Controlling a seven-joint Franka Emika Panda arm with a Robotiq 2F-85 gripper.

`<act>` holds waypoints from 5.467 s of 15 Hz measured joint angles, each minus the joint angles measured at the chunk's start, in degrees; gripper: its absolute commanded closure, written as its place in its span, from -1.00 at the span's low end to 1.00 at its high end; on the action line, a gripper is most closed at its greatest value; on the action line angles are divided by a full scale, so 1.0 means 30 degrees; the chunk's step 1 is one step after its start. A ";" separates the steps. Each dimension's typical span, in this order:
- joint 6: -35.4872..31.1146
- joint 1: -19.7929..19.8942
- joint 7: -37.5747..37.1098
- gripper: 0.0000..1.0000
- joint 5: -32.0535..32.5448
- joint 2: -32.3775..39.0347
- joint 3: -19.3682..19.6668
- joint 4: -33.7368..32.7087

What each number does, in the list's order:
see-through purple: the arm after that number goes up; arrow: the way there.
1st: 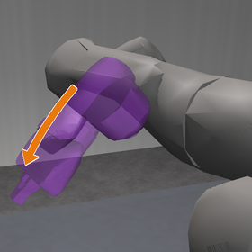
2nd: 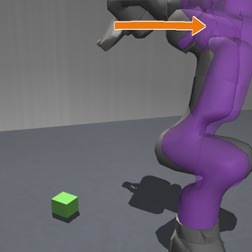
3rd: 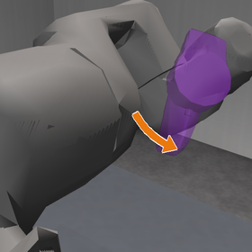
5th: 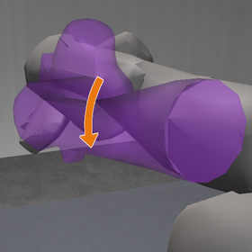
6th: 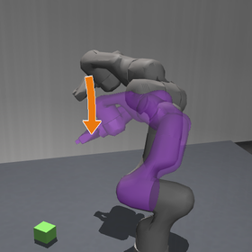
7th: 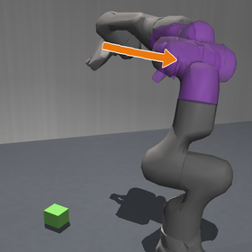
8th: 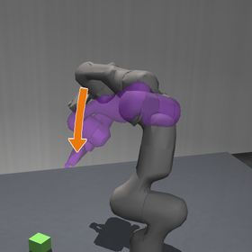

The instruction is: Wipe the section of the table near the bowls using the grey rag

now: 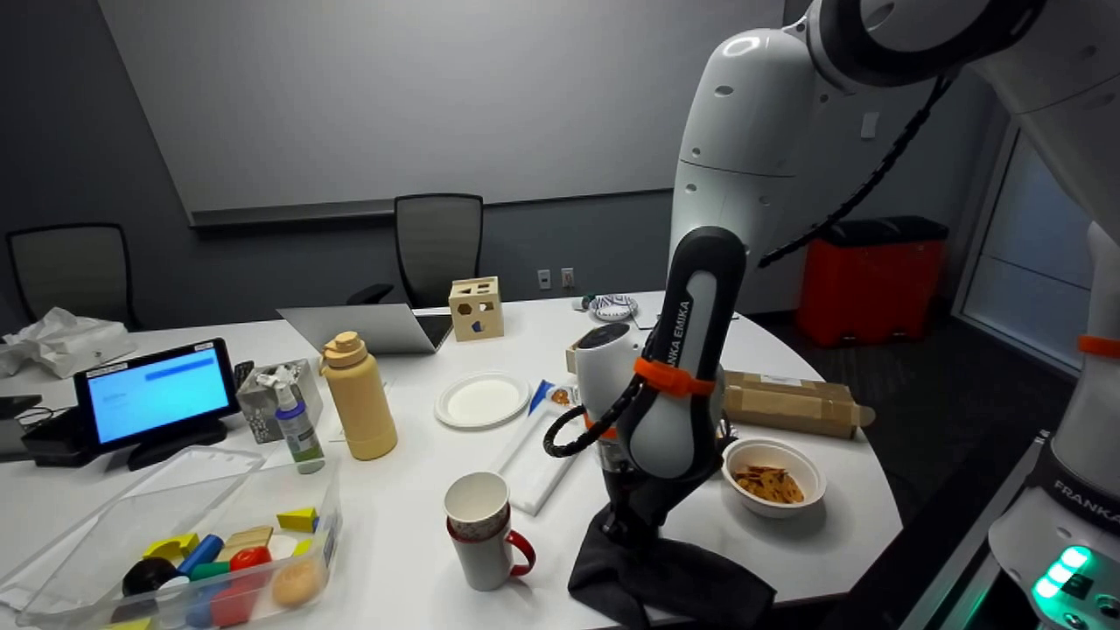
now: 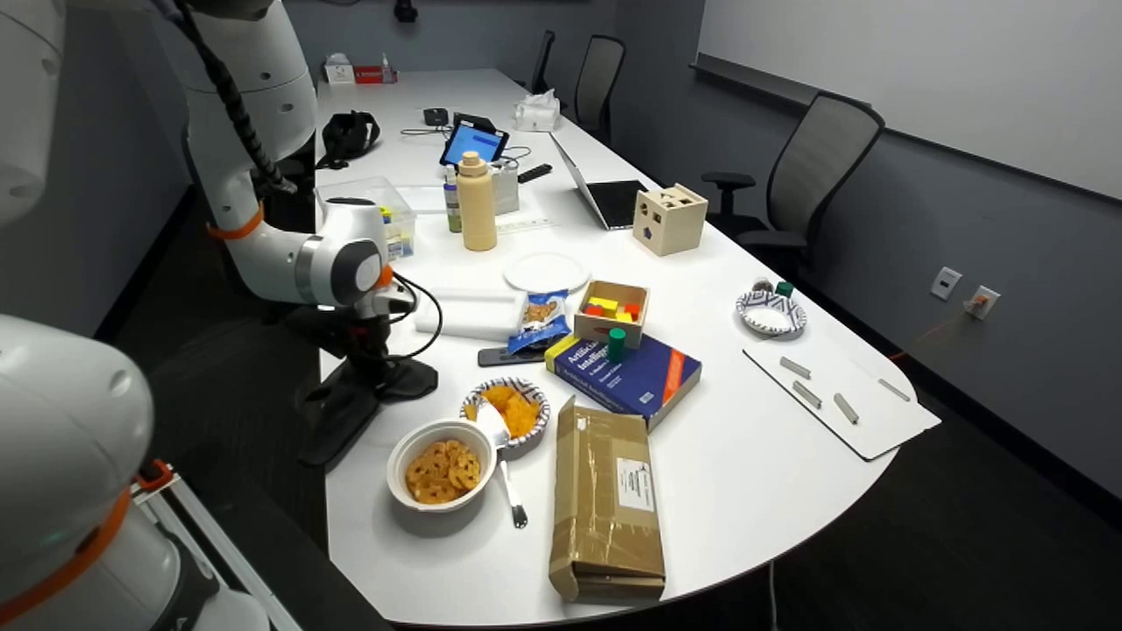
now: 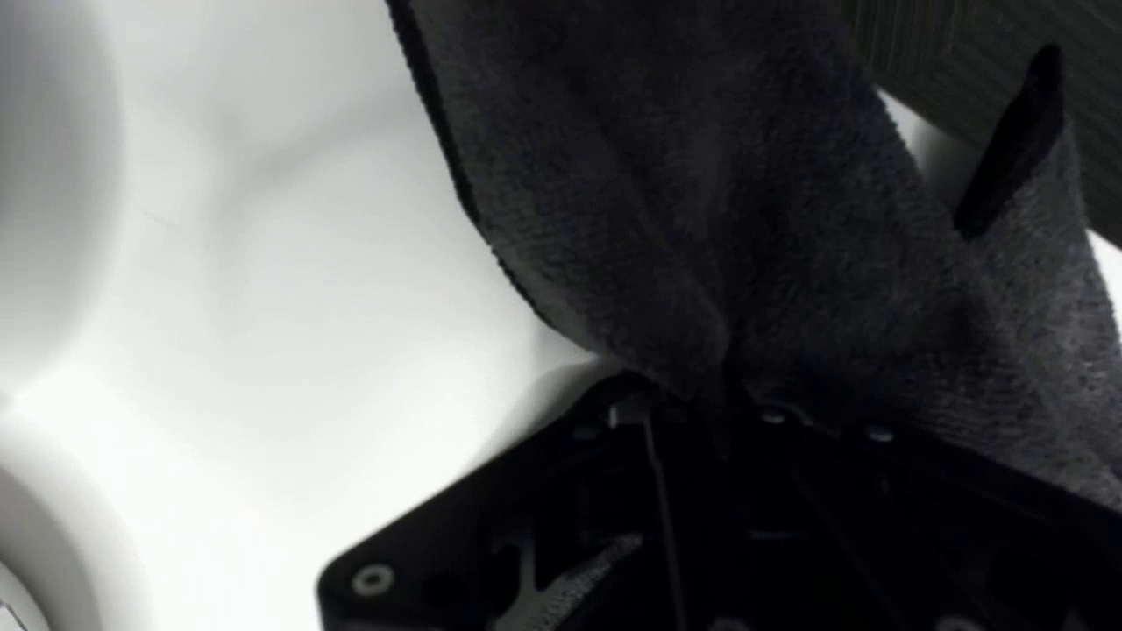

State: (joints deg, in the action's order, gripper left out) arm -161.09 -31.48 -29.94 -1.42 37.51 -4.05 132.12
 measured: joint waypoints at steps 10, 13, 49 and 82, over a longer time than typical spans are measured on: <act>0.2390 -0.2163 -0.1454 0.97 0.2841 -0.0567 0.4393 0.1824; 0.2245 -0.2212 -0.2058 0.97 0.3015 -0.0497 0.4618 0.1778; 0.2079 -0.4137 -0.5402 0.97 0.4150 0.0093 0.5003 0.0219; 0.2826 -0.2724 -0.3598 0.97 0.4679 -0.0465 0.3810 0.0159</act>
State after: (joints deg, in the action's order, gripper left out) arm -152.61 -39.65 -40.74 12.61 36.12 7.38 132.60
